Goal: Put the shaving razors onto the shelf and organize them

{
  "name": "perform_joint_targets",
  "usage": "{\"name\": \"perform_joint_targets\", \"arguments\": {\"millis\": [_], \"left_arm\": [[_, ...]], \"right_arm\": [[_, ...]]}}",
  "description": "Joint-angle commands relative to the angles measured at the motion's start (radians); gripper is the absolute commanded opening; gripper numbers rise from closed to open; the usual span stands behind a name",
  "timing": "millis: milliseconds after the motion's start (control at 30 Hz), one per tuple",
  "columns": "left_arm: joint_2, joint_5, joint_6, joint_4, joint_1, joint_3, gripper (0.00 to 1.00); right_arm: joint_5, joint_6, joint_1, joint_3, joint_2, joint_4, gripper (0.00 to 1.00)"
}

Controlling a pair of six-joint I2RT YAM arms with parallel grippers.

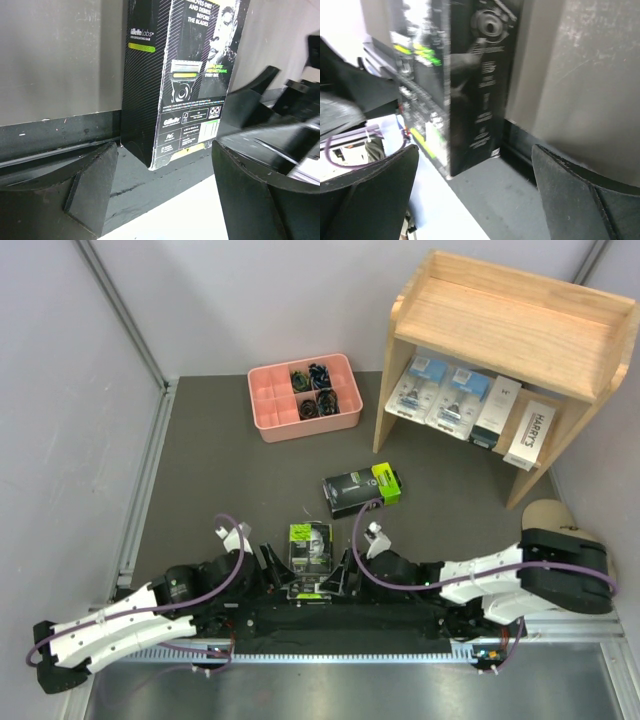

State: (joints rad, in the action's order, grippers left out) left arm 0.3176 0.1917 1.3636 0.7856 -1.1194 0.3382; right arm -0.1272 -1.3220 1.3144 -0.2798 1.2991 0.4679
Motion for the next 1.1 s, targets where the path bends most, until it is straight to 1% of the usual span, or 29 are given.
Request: {"name": "perform_joint_targets", "arguments": {"millis": [0, 33, 133, 167, 200, 233, 267, 300, 367, 400, 433, 467, 500, 533, 667, 767, 800, 867, 900, 967, 1000, 1067], "left_arm": [[-0.003, 0.003, 0.014, -0.026, -0.003, -0.002, 0.8], [-0.005, 0.003, 0.014, -0.026, -0.002, -0.002, 0.8], [-0.008, 0.003, 0.011, -0.026, -0.002, -0.002, 0.8], [-0.011, 0.003, 0.009, -0.026, -0.003, -0.004, 0.8], [-0.012, 0.003, 0.012, -0.026, -0.003, -0.005, 0.8], [-0.014, 0.003, 0.012, -0.026, -0.002, -0.007, 0.8], [-0.015, 0.003, 0.014, -0.026, -0.003, -0.01, 0.8], [-0.02, 0.003, 0.015, -0.026, -0.003, -0.011, 0.8], [-0.023, 0.003, 0.015, -0.025, -0.002, -0.013, 0.8], [-0.026, 0.005, 0.015, -0.025, -0.003, -0.013, 0.8], [-0.028, 0.005, 0.017, -0.022, -0.003, -0.013, 0.8], [-0.031, 0.005, 0.017, -0.022, -0.002, -0.013, 0.8], [-0.032, 0.005, 0.017, -0.017, -0.002, -0.011, 0.8], [-0.037, 0.006, 0.017, -0.014, -0.003, -0.01, 0.8], [-0.054, 0.014, 0.019, 0.01, -0.002, -0.004, 0.8], [-0.084, 0.023, 0.022, 0.018, -0.002, -0.005, 0.8], [-0.089, 0.023, 0.022, 0.021, -0.002, -0.005, 0.8], [-0.101, 0.023, 0.025, 0.027, -0.003, -0.01, 0.8], [-0.106, 0.023, 0.025, 0.026, -0.002, -0.01, 0.8], [-0.117, 0.022, 0.026, 0.032, -0.003, -0.007, 0.8], [-0.118, 0.025, 0.026, 0.038, -0.003, -0.002, 0.8], [-0.126, 0.041, 0.023, 0.064, -0.002, 0.022, 0.8]], "right_arm": [[0.024, -0.023, -0.007, -0.042, 0.1, 0.147, 0.93], [0.026, -0.035, -0.012, -0.03, 0.133, 0.172, 0.93], [0.014, -0.074, -0.021, 0.011, 0.208, 0.351, 0.92], [0.009, -0.08, -0.023, 0.052, 0.233, 0.423, 0.92], [-0.002, -0.088, -0.026, 0.073, 0.262, 0.578, 0.91], [-0.003, -0.101, -0.029, 0.099, 0.335, 0.648, 0.89], [0.004, -0.106, -0.032, 0.108, 0.374, 0.714, 0.88], [0.011, -0.112, -0.033, 0.114, 0.425, 0.862, 0.87], [0.027, -0.144, -0.037, 0.117, 0.59, 1.018, 0.84], [0.034, -0.158, -0.037, 0.117, 0.651, 1.142, 0.8], [0.058, -0.213, -0.044, 0.087, 0.689, 1.143, 0.79], [0.092, -0.22, -0.043, 0.067, 0.75, 1.141, 0.78], [0.106, -0.22, -0.043, 0.048, 0.765, 1.14, 0.76], [0.115, -0.218, -0.046, 0.022, 0.776, 1.14, 0.76], [0.113, -0.197, -0.046, 0.013, 0.769, 1.14, 0.71], [0.113, -0.197, -0.046, 0.011, 0.776, 1.14, 0.61], [0.115, -0.198, -0.047, 0.008, 0.782, 1.14, 0.54], [0.121, -0.197, -0.049, -0.001, 0.787, 1.14, 0.45], [0.123, -0.191, -0.047, -0.007, 0.783, 1.14, 0.37], [0.123, -0.18, -0.049, -0.009, 0.772, 1.138, 0.31], [0.123, -0.166, -0.047, -0.009, 0.764, 1.138, 0.26], [0.124, -0.155, -0.047, -0.006, 0.741, 1.138, 0.23]]}}
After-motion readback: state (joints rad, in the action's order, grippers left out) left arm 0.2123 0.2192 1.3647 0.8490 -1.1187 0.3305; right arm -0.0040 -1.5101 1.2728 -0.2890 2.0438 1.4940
